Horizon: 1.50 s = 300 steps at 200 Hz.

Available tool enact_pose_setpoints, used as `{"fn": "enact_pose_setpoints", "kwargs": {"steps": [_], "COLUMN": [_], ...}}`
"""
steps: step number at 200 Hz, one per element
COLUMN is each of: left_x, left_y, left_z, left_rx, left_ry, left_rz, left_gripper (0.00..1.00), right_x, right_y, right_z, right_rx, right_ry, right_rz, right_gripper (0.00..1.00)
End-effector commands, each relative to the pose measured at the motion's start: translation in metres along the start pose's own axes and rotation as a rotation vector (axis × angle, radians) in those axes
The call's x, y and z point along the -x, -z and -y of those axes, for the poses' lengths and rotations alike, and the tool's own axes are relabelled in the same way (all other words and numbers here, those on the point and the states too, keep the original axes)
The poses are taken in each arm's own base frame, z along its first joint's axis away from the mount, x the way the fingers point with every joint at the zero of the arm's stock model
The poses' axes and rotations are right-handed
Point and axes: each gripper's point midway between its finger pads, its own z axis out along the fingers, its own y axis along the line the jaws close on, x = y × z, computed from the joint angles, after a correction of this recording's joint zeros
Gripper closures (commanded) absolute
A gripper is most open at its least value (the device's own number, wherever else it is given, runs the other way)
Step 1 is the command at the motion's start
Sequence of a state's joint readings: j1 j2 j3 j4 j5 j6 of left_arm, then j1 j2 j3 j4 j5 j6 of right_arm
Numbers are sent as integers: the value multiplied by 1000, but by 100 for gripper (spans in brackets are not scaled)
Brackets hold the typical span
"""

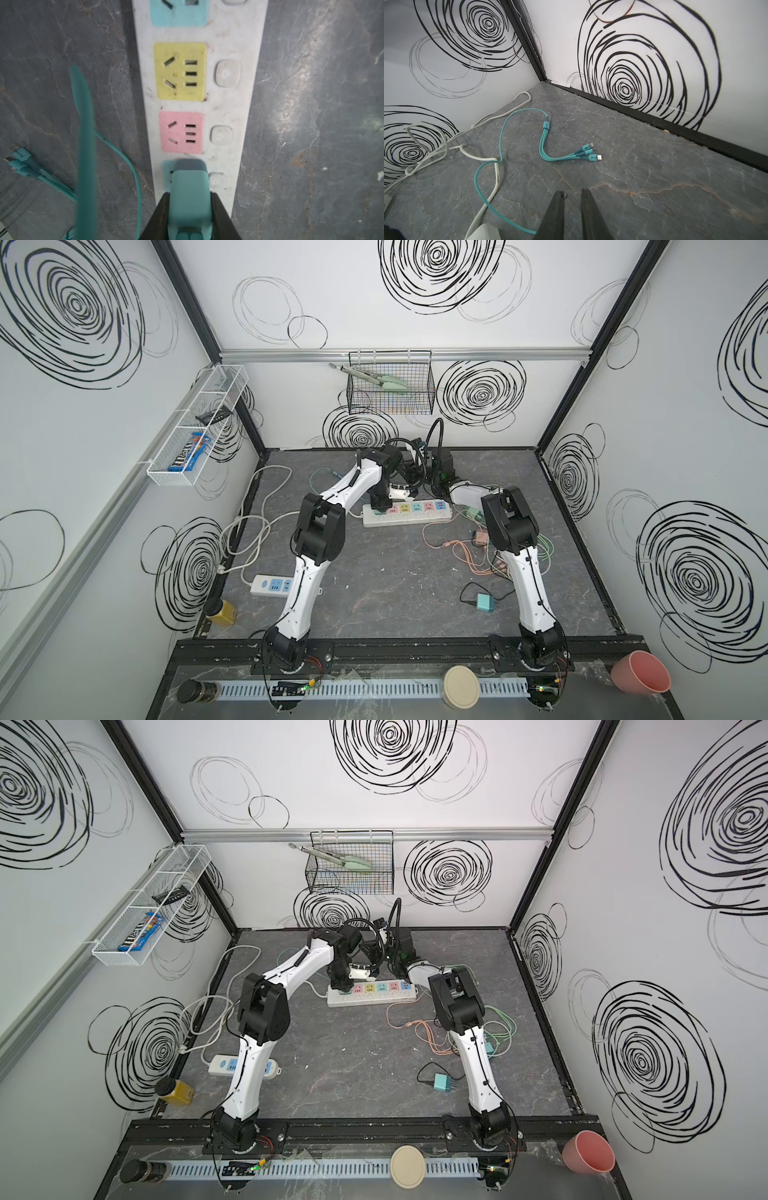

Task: Insert plugs into power strip
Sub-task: Insert the plug into the socket, then place the power cord at the top-center of the table, then pick up the power cord from the middle-right of the table.

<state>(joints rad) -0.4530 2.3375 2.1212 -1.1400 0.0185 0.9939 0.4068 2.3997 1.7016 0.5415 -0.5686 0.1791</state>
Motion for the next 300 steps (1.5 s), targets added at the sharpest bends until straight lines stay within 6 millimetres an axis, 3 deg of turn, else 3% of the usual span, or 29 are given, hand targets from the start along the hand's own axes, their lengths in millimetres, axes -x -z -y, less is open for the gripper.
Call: {"fn": "enact_pose_setpoints", "kwargs": {"steps": [1, 16, 20, 23, 25, 30, 65, 103, 114, 158, 180, 201, 222, 238, 269, 285, 300], "left_x": [0, 6, 7, 7, 7, 7, 4, 3, 3, 10, 7, 0, -13, -22, -41, -53, -69], "left_y": [-10, 21, 29, 34, 38, 45, 79, 122, 137, 209, 248, 268, 277, 269, 234, 210, 191], "left_z": [-15, -24, -24, -25, -25, -26, -21, -16, -14, -32, -46, -48, -47, -46, -44, -39, -31], "left_rx": [6, 46, 51, 56, 60, 71, 100, 145, 192, 460, 563, 545, 510, 434, 158, -1, -32], "left_ry": [49, 61, 59, 57, 56, 52, 47, 101, 107, 282, 499, 679, 860, 996, 1299, 1444, 1516], "left_rz": [51, 140, 161, 175, 184, 204, 298, 478, 511, 783, 976, 1123, 1243, 1296, 1299, 1303, 1298], "left_gripper": [75, 66, 51, 11, 0, 4, 4, 4, 4, 4, 4, 4, 4, 4, 4, 4, 4], "right_x": [9, 12, 13, 14, 14, 15, 16, 20, 21, 9, -18, -46, -66, -75, -91, -98, -106], "right_y": [5, 11, 13, 15, 16, 19, 42, 77, 90, 156, 188, 218, 244, 263, 295, 302, 304], "right_z": [-8, -6, -6, -6, -5, -5, -2, 1, 4, 3, -4, -7, -11, -11, 5, 11, 14], "right_rx": [7, -25, -30, -37, -39, -48, -115, -205, -248, -395, -460, -536, -582, -628, -785, -824, -833], "right_ry": [26, 33, 36, 38, 39, 44, 46, 16, -4, -169, -243, -297, -336, -346, -345, -356, -345], "right_rz": [9, 16, 17, 19, 19, 20, 18, 10, 4, -32, -142, -251, -312, -329, -346, -363, -384], "right_gripper": [74, 60, 57, 53, 52, 48, 28, 13, 0, 3, 3, 3, 3, 3, 3, 3, 2]}}
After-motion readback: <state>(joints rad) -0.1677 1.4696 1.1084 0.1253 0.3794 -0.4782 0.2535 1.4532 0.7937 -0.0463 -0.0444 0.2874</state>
